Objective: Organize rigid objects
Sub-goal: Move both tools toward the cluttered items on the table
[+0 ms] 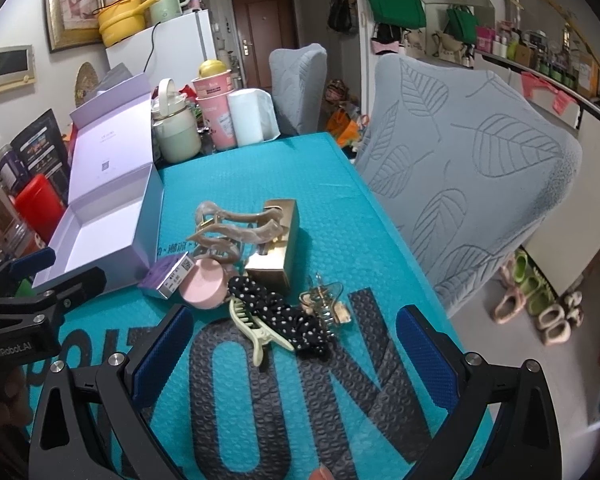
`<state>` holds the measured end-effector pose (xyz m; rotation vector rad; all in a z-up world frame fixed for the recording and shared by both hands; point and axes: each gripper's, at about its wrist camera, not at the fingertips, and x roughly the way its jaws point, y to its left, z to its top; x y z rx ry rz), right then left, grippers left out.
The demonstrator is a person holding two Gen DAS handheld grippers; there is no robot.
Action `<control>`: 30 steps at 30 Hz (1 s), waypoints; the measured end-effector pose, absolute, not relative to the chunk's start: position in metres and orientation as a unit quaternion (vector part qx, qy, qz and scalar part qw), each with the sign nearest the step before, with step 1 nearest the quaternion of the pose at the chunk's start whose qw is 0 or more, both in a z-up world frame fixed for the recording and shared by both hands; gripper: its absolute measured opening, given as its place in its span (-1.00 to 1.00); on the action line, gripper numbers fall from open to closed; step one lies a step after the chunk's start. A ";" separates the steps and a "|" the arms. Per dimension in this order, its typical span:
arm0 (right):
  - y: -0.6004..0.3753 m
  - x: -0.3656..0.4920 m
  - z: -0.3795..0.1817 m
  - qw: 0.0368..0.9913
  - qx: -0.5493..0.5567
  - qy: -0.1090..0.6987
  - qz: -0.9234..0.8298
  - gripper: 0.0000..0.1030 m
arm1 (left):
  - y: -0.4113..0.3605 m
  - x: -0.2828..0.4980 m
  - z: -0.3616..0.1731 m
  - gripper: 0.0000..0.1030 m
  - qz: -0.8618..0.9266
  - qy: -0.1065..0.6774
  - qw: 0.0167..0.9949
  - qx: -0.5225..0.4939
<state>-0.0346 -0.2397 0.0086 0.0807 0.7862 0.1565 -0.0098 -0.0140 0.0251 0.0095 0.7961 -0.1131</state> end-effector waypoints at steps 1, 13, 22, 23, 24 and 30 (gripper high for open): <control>-0.239 -0.034 0.008 0.920 0.039 0.384 0.075 1.00 | -0.014 -0.010 0.025 1.00 -0.056 0.388 0.920 0.004; -0.236 -0.037 0.013 0.922 0.032 0.378 0.083 1.00 | -0.014 -0.010 0.029 1.00 -0.058 0.386 0.921 0.005; -0.235 -0.038 0.012 0.920 0.033 0.381 0.087 1.00 | -0.015 -0.010 0.027 1.00 -0.063 0.388 0.919 0.012; -0.235 -0.038 0.011 0.919 0.033 0.382 0.088 1.00 | -0.015 -0.010 0.027 1.00 -0.067 0.388 0.919 0.011; -0.235 -0.039 0.010 0.919 0.034 0.383 0.089 1.00 | -0.016 -0.011 0.026 1.00 -0.073 0.387 0.919 0.010; -0.236 -0.043 0.004 0.917 0.032 0.385 0.095 1.00 | -0.020 -0.012 0.021 1.00 -0.085 0.389 0.917 0.008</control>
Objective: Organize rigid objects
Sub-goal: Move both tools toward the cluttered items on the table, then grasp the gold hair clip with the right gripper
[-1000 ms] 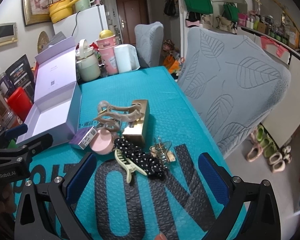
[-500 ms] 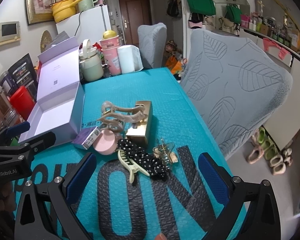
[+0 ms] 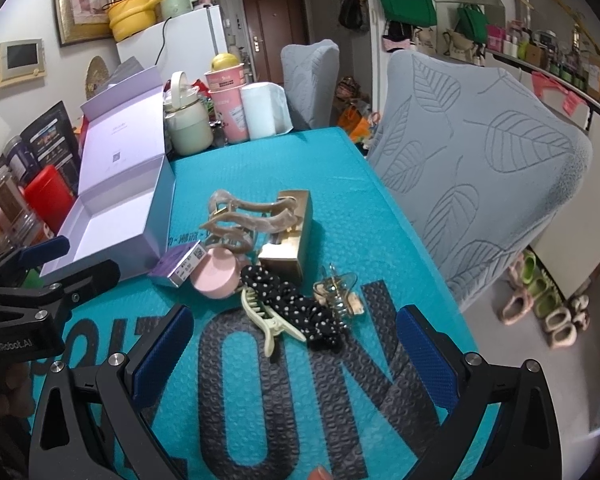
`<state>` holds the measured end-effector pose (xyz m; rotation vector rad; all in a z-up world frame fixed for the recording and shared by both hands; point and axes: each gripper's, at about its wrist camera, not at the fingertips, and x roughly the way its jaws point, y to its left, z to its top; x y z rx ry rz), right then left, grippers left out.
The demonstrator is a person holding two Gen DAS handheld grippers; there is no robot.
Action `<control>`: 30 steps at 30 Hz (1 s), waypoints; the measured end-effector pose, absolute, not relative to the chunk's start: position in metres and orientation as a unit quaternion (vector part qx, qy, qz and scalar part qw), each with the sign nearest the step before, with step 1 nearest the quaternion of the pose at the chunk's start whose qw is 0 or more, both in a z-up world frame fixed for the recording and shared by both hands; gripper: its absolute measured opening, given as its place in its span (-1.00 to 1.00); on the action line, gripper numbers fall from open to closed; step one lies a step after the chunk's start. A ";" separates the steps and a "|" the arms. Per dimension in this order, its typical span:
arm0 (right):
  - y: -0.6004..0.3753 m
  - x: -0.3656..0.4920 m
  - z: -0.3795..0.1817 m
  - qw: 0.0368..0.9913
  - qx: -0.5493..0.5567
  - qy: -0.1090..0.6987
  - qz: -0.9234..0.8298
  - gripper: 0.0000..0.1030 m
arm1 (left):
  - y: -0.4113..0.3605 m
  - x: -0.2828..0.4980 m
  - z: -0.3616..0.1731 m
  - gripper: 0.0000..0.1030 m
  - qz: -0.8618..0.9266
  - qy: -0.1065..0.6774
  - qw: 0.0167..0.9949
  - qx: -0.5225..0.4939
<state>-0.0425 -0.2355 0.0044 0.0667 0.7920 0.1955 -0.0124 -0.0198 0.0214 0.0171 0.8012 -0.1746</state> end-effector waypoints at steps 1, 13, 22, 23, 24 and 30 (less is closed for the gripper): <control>-0.235 -0.043 0.004 0.917 0.031 0.385 0.095 1.00 | -0.021 -0.013 0.020 1.00 -0.086 0.390 0.917 0.008; -0.243 -0.048 -0.027 0.910 0.046 0.398 0.109 1.00 | -0.035 -0.009 -0.014 1.00 -0.111 0.424 0.898 0.011; -0.255 -0.036 -0.046 0.904 0.052 0.405 0.129 1.00 | -0.040 0.006 -0.032 1.00 -0.096 0.440 0.893 -0.003; -0.255 -0.033 -0.049 0.903 0.053 0.407 0.131 1.00 | -0.041 0.009 -0.034 1.00 -0.094 0.443 0.892 -0.005; -0.255 -0.031 -0.051 0.901 0.054 0.409 0.133 1.00 | -0.041 0.012 -0.036 1.00 -0.091 0.444 0.891 -0.009; -0.261 -0.021 -0.054 0.900 0.048 0.410 0.141 1.00 | -0.036 0.018 -0.033 1.00 -0.070 0.432 0.899 -0.019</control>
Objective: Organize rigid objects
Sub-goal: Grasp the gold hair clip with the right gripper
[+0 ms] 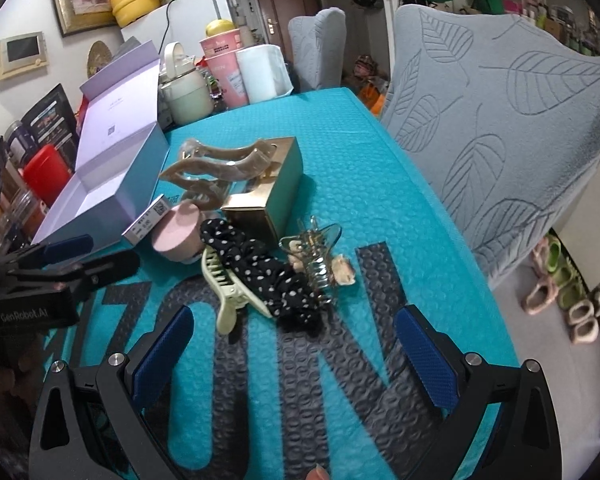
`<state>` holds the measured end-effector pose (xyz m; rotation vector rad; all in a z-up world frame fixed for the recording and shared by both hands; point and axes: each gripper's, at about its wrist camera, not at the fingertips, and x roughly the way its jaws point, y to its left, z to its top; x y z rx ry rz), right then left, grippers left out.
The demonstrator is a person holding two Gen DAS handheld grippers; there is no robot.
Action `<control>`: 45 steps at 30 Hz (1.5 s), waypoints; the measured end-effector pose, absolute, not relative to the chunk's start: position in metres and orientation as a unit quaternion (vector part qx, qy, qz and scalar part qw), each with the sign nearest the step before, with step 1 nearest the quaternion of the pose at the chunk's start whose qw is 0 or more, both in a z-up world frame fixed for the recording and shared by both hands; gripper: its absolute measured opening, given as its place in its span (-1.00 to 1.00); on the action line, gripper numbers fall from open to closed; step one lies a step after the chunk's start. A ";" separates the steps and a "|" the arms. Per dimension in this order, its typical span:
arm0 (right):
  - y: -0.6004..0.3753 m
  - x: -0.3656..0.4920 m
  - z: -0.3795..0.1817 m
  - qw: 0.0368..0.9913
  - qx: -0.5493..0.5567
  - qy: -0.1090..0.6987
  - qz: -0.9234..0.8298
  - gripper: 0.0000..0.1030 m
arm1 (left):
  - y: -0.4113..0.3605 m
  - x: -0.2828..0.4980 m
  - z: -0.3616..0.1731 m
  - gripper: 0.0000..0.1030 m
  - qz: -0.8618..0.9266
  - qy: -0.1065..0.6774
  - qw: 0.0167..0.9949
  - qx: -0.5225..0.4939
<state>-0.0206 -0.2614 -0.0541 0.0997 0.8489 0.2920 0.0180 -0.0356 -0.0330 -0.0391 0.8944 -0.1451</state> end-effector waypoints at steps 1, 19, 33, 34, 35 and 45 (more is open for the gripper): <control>-0.263 -0.019 -0.054 0.900 0.048 0.409 0.142 1.00 | -0.035 0.018 -0.032 1.00 -0.065 0.429 0.901 -0.015; -0.269 0.003 -0.061 0.891 0.075 0.415 0.169 0.35 | -0.023 0.017 -0.034 0.99 -0.050 0.441 0.895 -0.038; -0.270 0.020 -0.064 0.896 0.079 0.404 0.166 -0.21 | -0.036 0.013 -0.030 0.99 -0.057 0.431 0.900 -0.028; -0.271 0.019 -0.064 0.896 0.081 0.403 0.165 -0.22 | -0.036 0.013 -0.030 0.99 -0.059 0.431 0.900 -0.030; -0.272 0.018 -0.064 0.896 0.084 0.403 0.165 -0.22 | -0.035 0.014 -0.031 0.99 -0.060 0.431 0.900 -0.033; -0.283 0.011 -0.064 0.893 0.095 0.408 0.164 -0.21 | -0.027 0.026 -0.033 0.98 -0.035 0.428 0.902 -0.051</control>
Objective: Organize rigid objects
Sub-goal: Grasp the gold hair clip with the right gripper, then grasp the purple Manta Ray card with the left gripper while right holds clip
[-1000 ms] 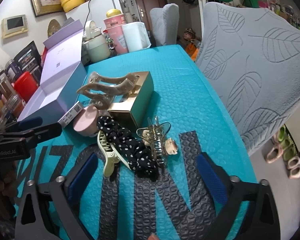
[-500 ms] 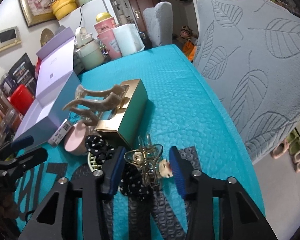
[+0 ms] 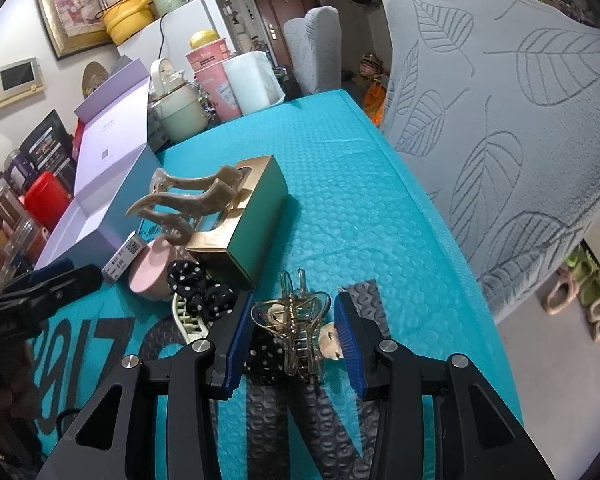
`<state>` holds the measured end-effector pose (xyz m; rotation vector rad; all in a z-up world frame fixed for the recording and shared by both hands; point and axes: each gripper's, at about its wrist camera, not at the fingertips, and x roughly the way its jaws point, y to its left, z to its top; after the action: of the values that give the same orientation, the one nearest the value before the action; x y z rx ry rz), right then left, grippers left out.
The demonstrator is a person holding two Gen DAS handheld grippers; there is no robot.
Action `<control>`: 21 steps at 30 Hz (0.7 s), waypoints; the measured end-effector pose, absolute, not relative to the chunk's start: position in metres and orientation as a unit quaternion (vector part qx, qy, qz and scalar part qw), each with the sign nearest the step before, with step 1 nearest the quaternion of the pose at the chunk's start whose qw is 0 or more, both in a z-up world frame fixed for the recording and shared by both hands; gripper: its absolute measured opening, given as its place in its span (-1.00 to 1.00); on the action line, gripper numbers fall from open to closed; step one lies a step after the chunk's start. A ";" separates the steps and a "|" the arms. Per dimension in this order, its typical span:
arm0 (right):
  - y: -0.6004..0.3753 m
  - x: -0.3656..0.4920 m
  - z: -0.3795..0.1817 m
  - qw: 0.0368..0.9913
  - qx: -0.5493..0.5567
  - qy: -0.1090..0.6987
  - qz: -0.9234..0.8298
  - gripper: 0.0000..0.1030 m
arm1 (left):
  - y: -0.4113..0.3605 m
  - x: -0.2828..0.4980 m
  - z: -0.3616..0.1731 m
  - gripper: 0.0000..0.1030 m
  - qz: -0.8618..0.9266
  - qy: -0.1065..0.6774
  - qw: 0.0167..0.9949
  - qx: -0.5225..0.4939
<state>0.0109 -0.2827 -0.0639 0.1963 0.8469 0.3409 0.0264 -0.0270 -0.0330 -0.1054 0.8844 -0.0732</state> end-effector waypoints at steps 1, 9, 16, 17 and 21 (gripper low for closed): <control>-0.283 0.011 -0.064 0.892 0.096 0.409 0.164 -0.21 | -0.026 0.028 -0.035 0.88 -0.039 0.431 0.900 -0.059; -0.283 0.013 -0.064 0.891 0.098 0.411 0.165 -0.21 | -0.029 0.048 -0.042 0.69 -0.057 0.442 0.893 -0.068; -0.282 0.014 -0.064 0.890 0.100 0.413 0.163 -0.21 | -0.028 0.045 -0.045 0.17 -0.075 0.443 0.891 -0.071; -0.282 0.014 -0.064 0.890 0.100 0.413 0.163 -0.21 | -0.029 0.042 -0.045 0.14 -0.077 0.439 0.893 -0.067; -0.281 0.015 -0.064 0.890 0.098 0.414 0.163 -0.21 | -0.035 0.036 -0.045 0.08 -0.081 0.438 0.894 -0.047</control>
<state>0.0147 -0.2811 -0.0640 0.2027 0.8587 0.3384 0.0361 -0.0345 -0.0448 -0.0977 0.9078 -0.1688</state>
